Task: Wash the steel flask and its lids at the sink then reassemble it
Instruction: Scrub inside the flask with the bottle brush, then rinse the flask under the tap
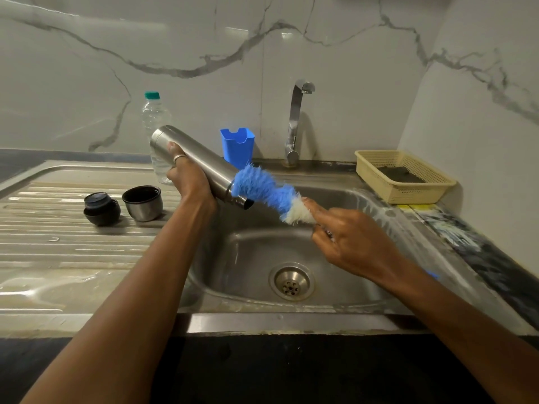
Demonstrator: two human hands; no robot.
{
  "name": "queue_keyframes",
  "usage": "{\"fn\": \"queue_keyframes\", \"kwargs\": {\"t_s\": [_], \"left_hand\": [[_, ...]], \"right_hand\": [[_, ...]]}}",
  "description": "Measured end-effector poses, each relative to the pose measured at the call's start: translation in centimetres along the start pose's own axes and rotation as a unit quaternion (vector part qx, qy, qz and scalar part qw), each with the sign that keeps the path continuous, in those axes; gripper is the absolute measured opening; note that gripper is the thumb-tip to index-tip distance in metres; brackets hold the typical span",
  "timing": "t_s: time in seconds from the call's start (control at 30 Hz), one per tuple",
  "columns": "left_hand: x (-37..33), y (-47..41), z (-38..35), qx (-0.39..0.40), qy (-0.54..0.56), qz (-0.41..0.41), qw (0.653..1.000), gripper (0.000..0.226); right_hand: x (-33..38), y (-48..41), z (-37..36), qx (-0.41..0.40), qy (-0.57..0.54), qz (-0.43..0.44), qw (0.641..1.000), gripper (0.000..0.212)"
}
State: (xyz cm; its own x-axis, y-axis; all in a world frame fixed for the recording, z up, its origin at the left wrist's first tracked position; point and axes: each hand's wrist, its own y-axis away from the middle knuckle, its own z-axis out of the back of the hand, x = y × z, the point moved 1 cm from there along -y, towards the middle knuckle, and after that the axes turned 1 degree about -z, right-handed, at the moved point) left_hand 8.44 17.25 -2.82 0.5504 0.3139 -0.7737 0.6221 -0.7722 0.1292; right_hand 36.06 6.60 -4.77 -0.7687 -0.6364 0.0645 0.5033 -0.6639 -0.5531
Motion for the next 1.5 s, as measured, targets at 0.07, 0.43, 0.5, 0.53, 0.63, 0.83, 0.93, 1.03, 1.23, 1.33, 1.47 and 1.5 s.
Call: {"fn": "queue_keyframes", "kwargs": {"t_s": [0.07, 0.43, 0.5, 0.53, 0.63, 0.83, 0.93, 1.03, 1.23, 1.33, 1.47, 1.5], "left_hand": [[-0.1, 0.1, 0.0, 0.001, 0.000, 0.007, 1.000, 0.055], [0.5, 0.6, 0.1, 0.020, -0.008, 0.013, 1.000, 0.058], [0.5, 0.6, 0.0, 0.018, -0.010, 0.007, 1.000, 0.054], [0.5, 0.6, 0.0, 0.016, -0.012, 0.008, 1.000, 0.052], [0.5, 0.2, 0.2, 0.016, -0.006, 0.019, 1.000, 0.047], [1.1, -0.7, 0.3, 0.025, 0.009, 0.026, 0.999, 0.059], [1.4, -1.3, 0.2, 0.021, 0.018, 0.023, 0.999, 0.067], [1.9, -1.9, 0.1, 0.017, 0.014, 0.025, 0.999, 0.065], [2.2, -1.9, 0.0, 0.013, 0.010, 0.033, 0.999, 0.050], [2.3, -2.1, 0.0, 0.012, 0.009, 0.037, 0.999, 0.059], [2.0, -2.1, 0.0, 0.012, 0.014, 0.034, 0.999, 0.061], [2.0, -2.0, 0.0, 0.011, 0.012, 0.035, 0.999, 0.061]], "right_hand": [[0.3, 0.3, -0.2, 0.018, 0.002, 0.020, 1.000, 0.057], [0.6, -4.0, 5.1, -0.047, 0.196, -0.085, 0.976, 0.045], [2.2, -7.2, 7.4, -0.035, 0.251, -0.078, 0.964, 0.041], [2.9, -9.1, 8.3, -0.026, 0.286, -0.070, 0.955, 0.042], [4.2, -15.8, 9.5, -0.003, 0.357, -0.031, 0.933, 0.048], [4.1, -26.5, 6.9, 0.062, 0.444, 0.038, 0.893, 0.029], [3.1, -29.9, 5.0, 0.099, 0.468, 0.048, 0.877, 0.024], [1.7, -31.9, 3.3, 0.107, 0.482, 0.043, 0.868, 0.019], [-0.5, -34.5, 1.1, 0.116, 0.484, 0.043, 0.866, 0.024], [-0.6, -35.7, 0.9, 0.112, 0.477, 0.039, 0.871, 0.028], [-0.1, -36.7, -0.1, 0.128, 0.477, 0.030, 0.869, 0.028], [0.0, -36.9, -0.5, 0.132, 0.475, 0.027, 0.870, 0.028]]}}
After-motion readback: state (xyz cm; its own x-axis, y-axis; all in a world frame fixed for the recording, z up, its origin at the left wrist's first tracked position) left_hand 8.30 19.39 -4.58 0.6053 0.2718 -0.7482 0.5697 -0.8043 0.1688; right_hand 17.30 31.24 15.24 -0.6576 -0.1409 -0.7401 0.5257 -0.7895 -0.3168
